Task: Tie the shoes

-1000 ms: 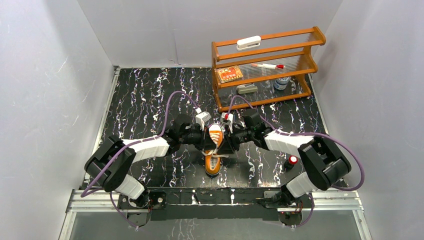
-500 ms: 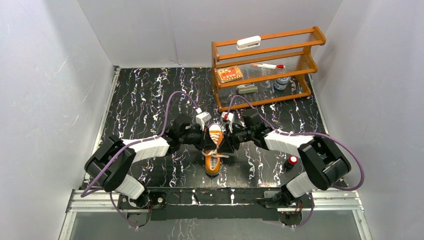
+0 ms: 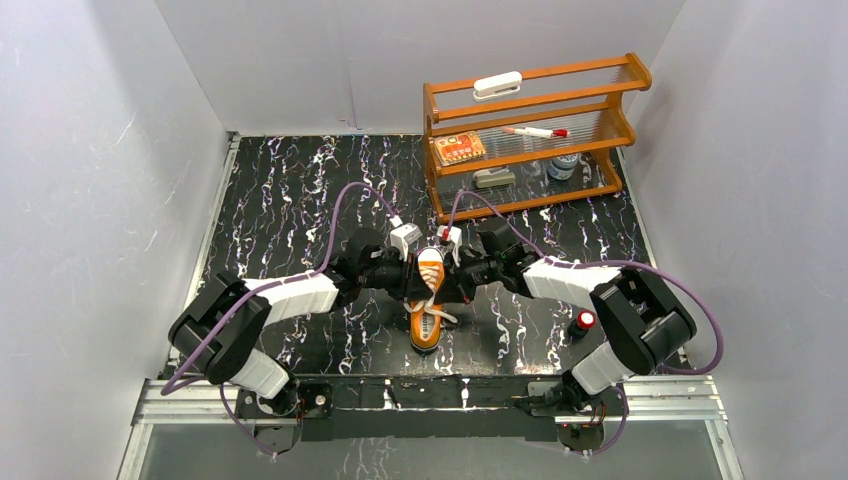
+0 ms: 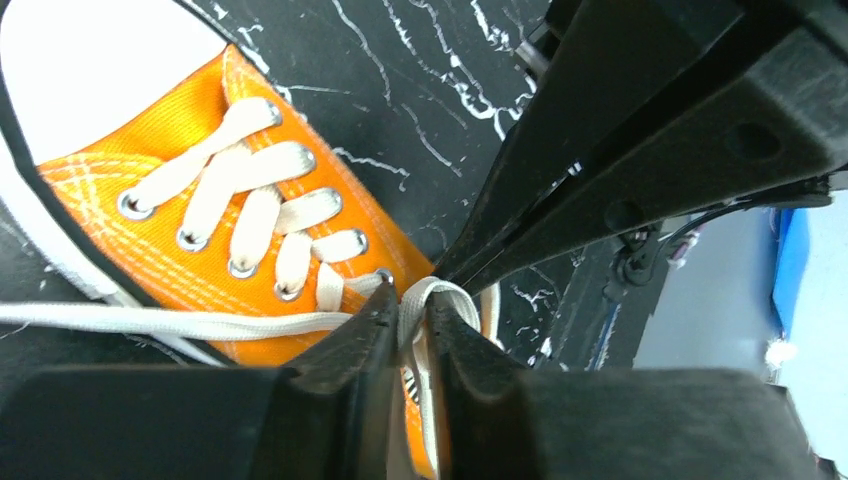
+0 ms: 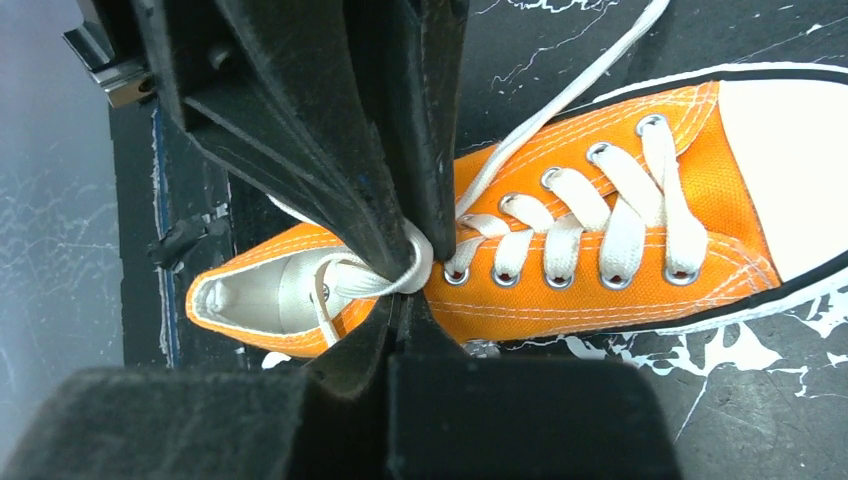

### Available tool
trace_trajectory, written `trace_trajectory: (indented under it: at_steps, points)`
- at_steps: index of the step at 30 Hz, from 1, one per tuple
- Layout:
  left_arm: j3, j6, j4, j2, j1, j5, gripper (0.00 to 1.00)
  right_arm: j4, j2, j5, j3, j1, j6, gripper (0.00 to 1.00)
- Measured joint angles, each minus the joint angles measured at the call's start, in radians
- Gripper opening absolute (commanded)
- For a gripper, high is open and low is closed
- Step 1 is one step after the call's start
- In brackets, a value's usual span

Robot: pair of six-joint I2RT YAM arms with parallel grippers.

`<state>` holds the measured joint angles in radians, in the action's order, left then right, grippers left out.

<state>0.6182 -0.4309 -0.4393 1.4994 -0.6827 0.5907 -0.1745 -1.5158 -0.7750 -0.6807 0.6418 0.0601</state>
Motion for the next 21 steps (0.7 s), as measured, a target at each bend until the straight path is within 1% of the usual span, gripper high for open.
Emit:
trace_trajectory:
  at_steps: [3,6,8,9,13,18,21]
  points:
    - [0.005,0.014,0.061,-0.018,0.004,-0.031,0.38,0.008,0.003,0.006,0.0,0.0,0.001,0.0]
    - [0.005,0.024,0.151,-0.067,0.017,-0.055,0.43,0.012,0.014,0.012,0.0,0.0,0.001,0.0]
    - [0.006,0.027,0.204,-0.108,0.027,-0.065,0.56,0.016,0.022,0.014,0.0,0.0,0.002,0.0]
    - [0.009,0.03,0.234,-0.133,0.034,-0.071,0.59,0.017,0.026,0.015,0.0,0.0,0.003,0.0]
    - [0.037,0.027,0.335,-0.201,0.051,-0.091,0.63,0.022,0.029,0.018,0.0,0.0,0.005,0.0]
    - [0.043,0.012,0.398,-0.213,0.053,-0.104,0.63,0.026,0.029,0.018,0.0,0.0,0.008,0.0]
    - [0.043,-0.005,0.402,-0.211,0.054,-0.109,0.61,0.03,0.029,0.018,0.0,0.0,0.01,0.0]
